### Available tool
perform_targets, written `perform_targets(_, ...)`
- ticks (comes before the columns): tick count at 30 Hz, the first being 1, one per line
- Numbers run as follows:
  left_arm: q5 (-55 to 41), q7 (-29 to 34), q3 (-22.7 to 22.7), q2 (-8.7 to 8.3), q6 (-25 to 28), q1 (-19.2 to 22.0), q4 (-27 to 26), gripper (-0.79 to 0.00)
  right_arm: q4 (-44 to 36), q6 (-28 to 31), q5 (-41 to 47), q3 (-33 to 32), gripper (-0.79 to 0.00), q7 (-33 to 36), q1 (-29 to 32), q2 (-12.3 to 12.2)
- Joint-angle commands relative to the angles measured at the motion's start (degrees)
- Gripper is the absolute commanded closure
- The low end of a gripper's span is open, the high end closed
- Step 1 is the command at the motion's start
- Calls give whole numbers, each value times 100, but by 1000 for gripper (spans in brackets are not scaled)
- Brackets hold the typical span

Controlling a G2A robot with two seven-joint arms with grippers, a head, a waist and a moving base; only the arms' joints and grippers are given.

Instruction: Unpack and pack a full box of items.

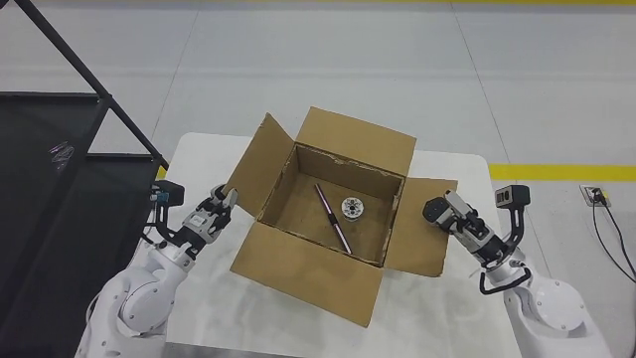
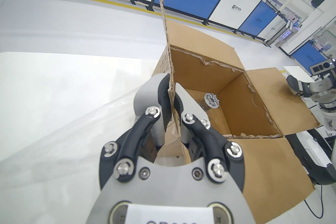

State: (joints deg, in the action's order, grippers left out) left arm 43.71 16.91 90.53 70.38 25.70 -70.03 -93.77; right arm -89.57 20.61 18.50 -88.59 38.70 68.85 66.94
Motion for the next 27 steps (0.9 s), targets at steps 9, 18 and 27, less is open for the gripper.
perform_targets(9, -394, -146, 165, -38, 35, -707, -617, 0, 199, 21, 91, 65, -785, 75, -259, -11)
perform_targets(18, -546, -258, 301, -70, 43, -1216, -999, 0, 342, -160, -105, 109, -785, 5, -471, -33)
perform_targets(27, -604, -397, 307, -85, 50, -1507, -1031, -151, 287, -579, -428, 74, -785, -70, -427, -76)
